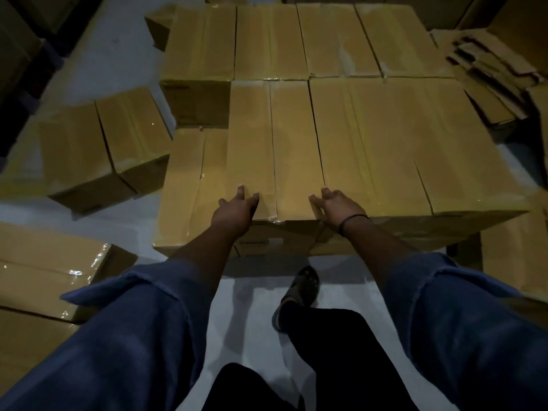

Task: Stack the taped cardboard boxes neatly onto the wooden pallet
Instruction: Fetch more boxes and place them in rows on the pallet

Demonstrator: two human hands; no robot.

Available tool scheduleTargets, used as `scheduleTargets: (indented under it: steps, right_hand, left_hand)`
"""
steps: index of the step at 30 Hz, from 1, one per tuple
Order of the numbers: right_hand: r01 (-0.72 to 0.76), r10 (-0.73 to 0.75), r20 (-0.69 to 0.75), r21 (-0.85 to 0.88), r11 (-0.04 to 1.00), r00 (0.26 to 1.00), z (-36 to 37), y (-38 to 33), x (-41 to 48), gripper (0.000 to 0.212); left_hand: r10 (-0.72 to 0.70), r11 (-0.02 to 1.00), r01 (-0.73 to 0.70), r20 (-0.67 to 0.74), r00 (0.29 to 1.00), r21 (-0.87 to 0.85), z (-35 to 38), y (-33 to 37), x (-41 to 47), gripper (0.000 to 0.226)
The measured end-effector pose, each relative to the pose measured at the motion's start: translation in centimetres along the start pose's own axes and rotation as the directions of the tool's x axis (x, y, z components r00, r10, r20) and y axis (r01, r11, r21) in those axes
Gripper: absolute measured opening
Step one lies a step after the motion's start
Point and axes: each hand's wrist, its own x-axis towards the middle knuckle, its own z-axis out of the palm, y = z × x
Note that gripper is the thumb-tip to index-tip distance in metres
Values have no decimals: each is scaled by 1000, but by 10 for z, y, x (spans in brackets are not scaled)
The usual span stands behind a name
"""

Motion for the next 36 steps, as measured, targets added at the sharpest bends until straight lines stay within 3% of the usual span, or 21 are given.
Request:
scheduleTargets:
  steps: [7, 16, 24, 29, 36]
  right_hand:
    - [-76, 75, 14, 152, 985, 997, -11, -23, -33, 81]
    - [49, -17, -133, 244, 968, 991, -128, -104, -139, 69]
    - [200, -173, -134, 229, 953, 976, -172, -182, -188, 64]
    - [335, -318, -113, 195, 922, 941, -182, -235, -191, 63]
    - [517, -512, -73, 132, 846, 856, -200, -304, -161, 64]
  left_hand:
    - [-36, 999, 36, 25, 999, 12, -28, 12, -35, 79]
    - [-110, 989, 99, -109, 988, -109, -117, 18, -175, 71]
    - [-279, 947, 252, -123, 952, -197, -122, -21, -302, 64]
    - [-429, 883, 388, -120, 895, -263, -113, -55, -352, 60]
    - [-643, 711, 565, -61, 764, -418, -111, -107, -377, 62]
